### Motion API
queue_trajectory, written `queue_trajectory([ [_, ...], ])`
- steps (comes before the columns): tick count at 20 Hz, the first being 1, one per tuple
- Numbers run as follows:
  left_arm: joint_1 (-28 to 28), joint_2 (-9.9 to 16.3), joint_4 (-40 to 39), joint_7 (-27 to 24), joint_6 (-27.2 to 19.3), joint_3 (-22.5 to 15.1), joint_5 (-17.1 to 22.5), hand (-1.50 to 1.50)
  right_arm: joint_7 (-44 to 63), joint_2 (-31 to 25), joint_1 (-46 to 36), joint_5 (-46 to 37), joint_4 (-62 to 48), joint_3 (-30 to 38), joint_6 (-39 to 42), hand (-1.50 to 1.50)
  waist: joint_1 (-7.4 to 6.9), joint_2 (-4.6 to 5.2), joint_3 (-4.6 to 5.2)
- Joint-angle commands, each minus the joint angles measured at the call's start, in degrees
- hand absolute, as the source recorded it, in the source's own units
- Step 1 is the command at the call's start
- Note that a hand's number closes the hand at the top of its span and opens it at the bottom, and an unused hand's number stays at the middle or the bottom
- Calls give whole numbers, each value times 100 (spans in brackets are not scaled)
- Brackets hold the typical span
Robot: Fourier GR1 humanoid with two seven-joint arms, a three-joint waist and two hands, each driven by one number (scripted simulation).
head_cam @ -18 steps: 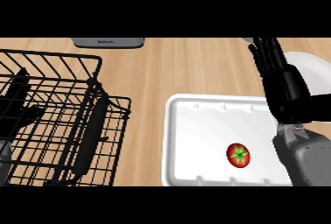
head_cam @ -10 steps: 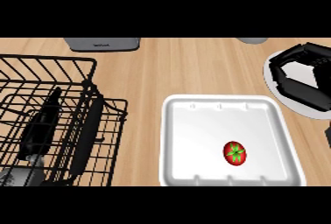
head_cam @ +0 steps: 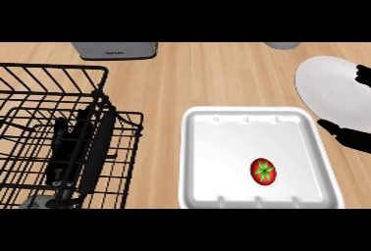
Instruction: Pick the tomato from the tray and place it in the plate
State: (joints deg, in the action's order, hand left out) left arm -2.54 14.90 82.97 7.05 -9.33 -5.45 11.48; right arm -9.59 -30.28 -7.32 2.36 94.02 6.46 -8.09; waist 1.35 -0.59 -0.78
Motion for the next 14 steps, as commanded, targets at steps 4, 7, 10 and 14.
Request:
queue_trajectory([
  [4,289,-313,-203,389,200,-311,160,0,143,-725,928,-440,604,-192,667,-150,25,43,87],
  [7,302,-391,-99,429,101,-382,97,0,863,-1571,822,-681,716,-455,1407,-150,-41,56,99],
  [10,565,-277,-42,262,265,-356,127,0,1434,-1886,1036,-816,1332,-618,1718,-150,-54,30,100],
  [14,375,-317,-123,417,309,-360,147,0,2564,-1904,880,-1205,2056,-1081,1792,-150,-80,39,98],
])
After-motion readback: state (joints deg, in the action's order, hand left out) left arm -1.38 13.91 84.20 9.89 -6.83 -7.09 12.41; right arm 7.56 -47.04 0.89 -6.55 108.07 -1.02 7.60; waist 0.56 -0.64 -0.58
